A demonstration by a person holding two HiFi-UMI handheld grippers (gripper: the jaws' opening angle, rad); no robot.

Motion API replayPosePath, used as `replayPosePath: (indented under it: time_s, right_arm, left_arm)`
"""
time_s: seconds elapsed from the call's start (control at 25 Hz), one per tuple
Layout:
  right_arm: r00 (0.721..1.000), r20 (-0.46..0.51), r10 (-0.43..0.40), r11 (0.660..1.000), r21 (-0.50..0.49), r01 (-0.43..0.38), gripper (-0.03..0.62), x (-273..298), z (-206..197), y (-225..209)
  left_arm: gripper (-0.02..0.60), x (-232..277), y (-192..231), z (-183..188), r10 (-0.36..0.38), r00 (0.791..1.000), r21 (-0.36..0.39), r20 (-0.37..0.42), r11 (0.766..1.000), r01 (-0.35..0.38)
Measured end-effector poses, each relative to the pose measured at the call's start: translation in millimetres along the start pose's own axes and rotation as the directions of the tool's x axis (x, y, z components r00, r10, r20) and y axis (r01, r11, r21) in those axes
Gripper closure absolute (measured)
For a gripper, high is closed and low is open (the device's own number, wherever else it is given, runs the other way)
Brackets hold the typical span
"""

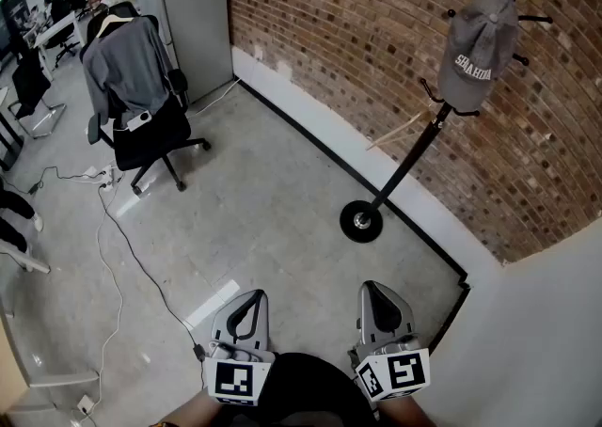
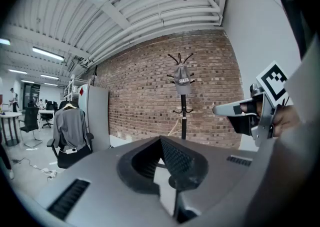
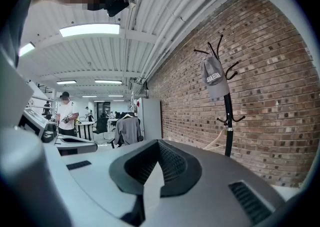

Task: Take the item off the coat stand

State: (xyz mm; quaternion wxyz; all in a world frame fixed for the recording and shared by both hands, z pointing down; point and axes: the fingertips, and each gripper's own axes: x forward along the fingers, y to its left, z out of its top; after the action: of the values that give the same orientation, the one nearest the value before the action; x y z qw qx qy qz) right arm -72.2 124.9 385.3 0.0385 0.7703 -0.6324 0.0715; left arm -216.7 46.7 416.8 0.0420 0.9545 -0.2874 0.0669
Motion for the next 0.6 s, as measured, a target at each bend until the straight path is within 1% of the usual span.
replayPosePath:
  time_s: [0.08,0.24,0.32,0.44,0.6]
  right_arm:
    - [1.000,-0.005,0.005,1.000,0.005,-0.005,0.580,21.0,2.3,10.5]
    - [1.000,-0.008,-0.002,1.000,0.020,0.003,0.579,53.3,2.8,28.1]
    - [1.000,-0.021,-0.003,1.000,0.030,0.004,0.580,64.4,-1.7,31.0]
    - [1.000,-0.025,-0.009,0.999,0.044,0.010,0.579,81.3,-4.8,22.3]
    - [1.000,-0.016,-0.004,0.998,0.064,0.005,0.579,106.6,-8.2,-8.5]
  left_arm:
    - [0.557,7.8,18.7,-0.2,-0.006,1.000,-0.006,-0.004,1.000,0.006]
    - [0.557,24.8,48.6,-4.2,-0.041,0.999,0.025,-0.009,0.999,0.041]
    - [0.557,35.2,58.0,-4.8,-0.046,0.999,0.014,-0.005,0.999,0.046]
    - [0.557,54.3,65.7,2.3,-0.045,0.999,0.003,0.009,0.999,0.045]
    - [0.557,93.6,57.9,0.8,-0.047,0.999,0.007,-0.008,0.999,0.047]
